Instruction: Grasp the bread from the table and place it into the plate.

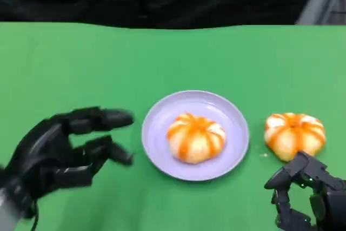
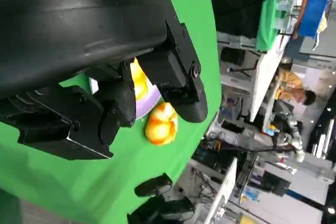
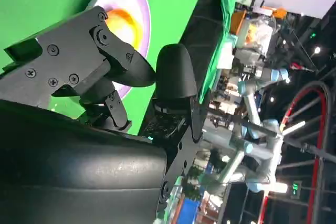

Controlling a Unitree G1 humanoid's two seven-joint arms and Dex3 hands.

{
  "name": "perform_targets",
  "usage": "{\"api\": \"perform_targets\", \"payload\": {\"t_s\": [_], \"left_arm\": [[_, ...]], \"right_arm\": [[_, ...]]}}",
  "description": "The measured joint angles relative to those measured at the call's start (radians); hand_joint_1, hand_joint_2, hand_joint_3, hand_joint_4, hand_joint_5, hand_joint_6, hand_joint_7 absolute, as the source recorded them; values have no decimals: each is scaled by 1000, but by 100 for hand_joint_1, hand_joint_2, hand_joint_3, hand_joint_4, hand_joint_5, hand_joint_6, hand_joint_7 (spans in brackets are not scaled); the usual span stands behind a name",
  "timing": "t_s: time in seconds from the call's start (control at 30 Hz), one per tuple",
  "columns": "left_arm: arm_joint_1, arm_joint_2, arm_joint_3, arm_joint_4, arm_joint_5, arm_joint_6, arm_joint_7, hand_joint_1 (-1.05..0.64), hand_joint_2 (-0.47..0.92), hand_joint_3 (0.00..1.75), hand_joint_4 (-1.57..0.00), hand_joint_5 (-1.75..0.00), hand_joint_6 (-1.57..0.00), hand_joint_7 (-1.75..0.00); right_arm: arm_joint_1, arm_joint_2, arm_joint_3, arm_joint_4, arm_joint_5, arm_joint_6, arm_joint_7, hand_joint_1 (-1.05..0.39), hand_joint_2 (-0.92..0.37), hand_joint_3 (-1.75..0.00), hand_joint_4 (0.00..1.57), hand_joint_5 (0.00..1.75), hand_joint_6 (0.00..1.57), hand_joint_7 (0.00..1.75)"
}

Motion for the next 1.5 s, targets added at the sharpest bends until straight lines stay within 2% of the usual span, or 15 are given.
{"api": "perform_targets", "payload": {"t_s": [0.1,0.37,0.63,0.83,1.5], "left_arm": [[97,1,36,-29,-67,48,-6,19,62,156,-108,-174,-95,-174],[145,2,33,-37,-68,48,-6,18,62,156,-111,-175,-96,-175],[155,2,27,-18,-68,28,-16,17,62,161,-113,-175,-97,-175],[166,-41,14,-26,-70,38,30,16,64,160,-113,-175,-97,-175],[166,-52,15,-29,-82,49,52,15,65,155,-110,-175,-95,-175]], "right_arm": [[3,-9,-8,7,11,-1,3,-9,-55,-117,82,175,73,151],[-10,-9,-9,8,10,-1,8,-9,-55,-116,82,175,74,150],[-9,-6,-9,7,8,-1,7,-10,-56,-115,82,175,74,150],[9,0,-6,-8,3,18,7,-10,-56,-115,82,175,74,151],[4,1,-8,1,-12,-1,-2,-10,-54,-119,83,175,75,151]]}}
